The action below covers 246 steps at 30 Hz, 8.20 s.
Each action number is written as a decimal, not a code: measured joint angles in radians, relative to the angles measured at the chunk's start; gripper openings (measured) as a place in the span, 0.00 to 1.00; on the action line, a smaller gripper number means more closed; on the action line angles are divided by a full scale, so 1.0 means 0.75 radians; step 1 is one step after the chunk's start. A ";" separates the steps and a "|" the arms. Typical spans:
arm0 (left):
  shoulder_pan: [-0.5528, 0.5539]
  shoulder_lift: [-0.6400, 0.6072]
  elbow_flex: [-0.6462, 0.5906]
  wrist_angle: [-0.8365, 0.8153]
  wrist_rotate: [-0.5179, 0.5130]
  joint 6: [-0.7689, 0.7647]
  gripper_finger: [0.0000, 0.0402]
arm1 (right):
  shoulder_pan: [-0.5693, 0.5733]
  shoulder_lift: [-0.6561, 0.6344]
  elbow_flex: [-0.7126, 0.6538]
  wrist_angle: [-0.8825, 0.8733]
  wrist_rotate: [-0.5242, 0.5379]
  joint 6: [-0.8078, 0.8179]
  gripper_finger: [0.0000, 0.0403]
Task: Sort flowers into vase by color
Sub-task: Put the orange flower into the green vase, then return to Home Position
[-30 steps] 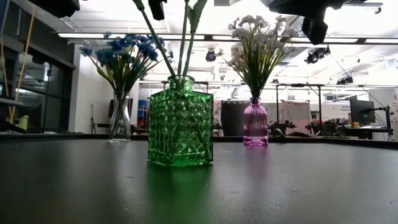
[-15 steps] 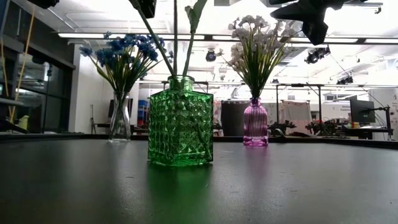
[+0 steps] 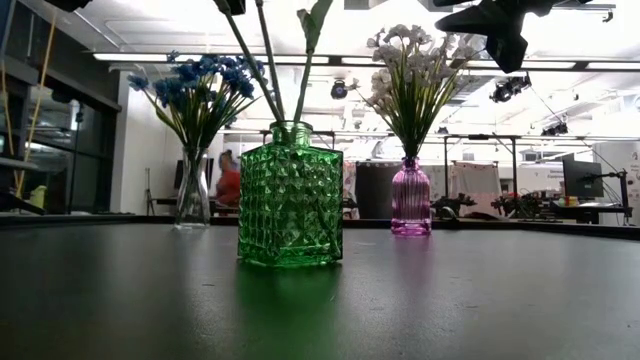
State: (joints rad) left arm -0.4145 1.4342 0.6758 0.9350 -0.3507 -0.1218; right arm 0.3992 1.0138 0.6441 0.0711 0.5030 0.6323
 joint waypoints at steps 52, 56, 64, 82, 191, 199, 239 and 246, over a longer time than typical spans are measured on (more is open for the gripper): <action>0.458 -0.951 -0.355 -0.318 0.220 0.102 0.03 | -0.001 0.000 0.000 0.039 0.200 -0.008 0.20; 0.504 -0.972 -0.646 0.008 0.214 -0.009 0.03 | -0.043 -0.014 0.052 -0.028 0.117 0.055 0.03; 0.528 -1.022 -0.876 0.220 0.179 -0.130 0.00 | -0.080 -0.060 0.117 -0.200 -0.152 -0.038 0.01; 0.529 -1.020 -0.877 -0.085 0.156 -0.195 0.00 | -0.034 -0.692 -0.537 0.270 -0.102 -0.142 0.00; 0.625 -1.893 -0.885 -1.215 0.338 -0.008 0.00 | -0.462 -1.029 -0.846 0.079 -0.701 -0.506 0.00; 0.625 -1.893 -0.885 -1.215 0.339 -0.008 0.00 | -0.412 -1.256 -0.846 -0.079 -0.696 -0.506 0.00; 0.624 -1.880 -0.884 -1.215 0.339 -0.008 0.00 | -0.454 -1.317 -0.844 -0.088 -0.676 -0.909 0.00; 0.624 -1.880 -0.884 -1.215 0.339 -0.008 0.00 | -0.454 -1.316 -0.843 -0.088 -0.676 -0.909 0.00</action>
State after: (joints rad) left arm 0.0532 0.0242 0.0128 0.0239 -0.0967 -0.1280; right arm 0.0589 0.0265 0.0116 0.0049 -0.0036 -0.0491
